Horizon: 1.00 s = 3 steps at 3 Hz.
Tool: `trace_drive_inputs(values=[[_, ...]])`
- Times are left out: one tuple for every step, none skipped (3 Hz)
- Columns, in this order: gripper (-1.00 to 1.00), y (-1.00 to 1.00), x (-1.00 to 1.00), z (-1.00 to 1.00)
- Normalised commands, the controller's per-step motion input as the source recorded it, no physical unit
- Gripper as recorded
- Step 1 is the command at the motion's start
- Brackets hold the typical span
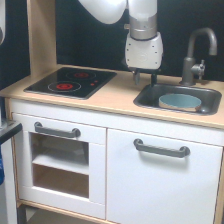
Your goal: Place the pot in the sink
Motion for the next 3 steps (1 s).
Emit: trace_drive_inputs(values=[[1.00, -0.06, -0.34, 0.53], [1.00, -0.05, -0.36, 0.51], [1.00, -0.04, -0.35, 0.46]])
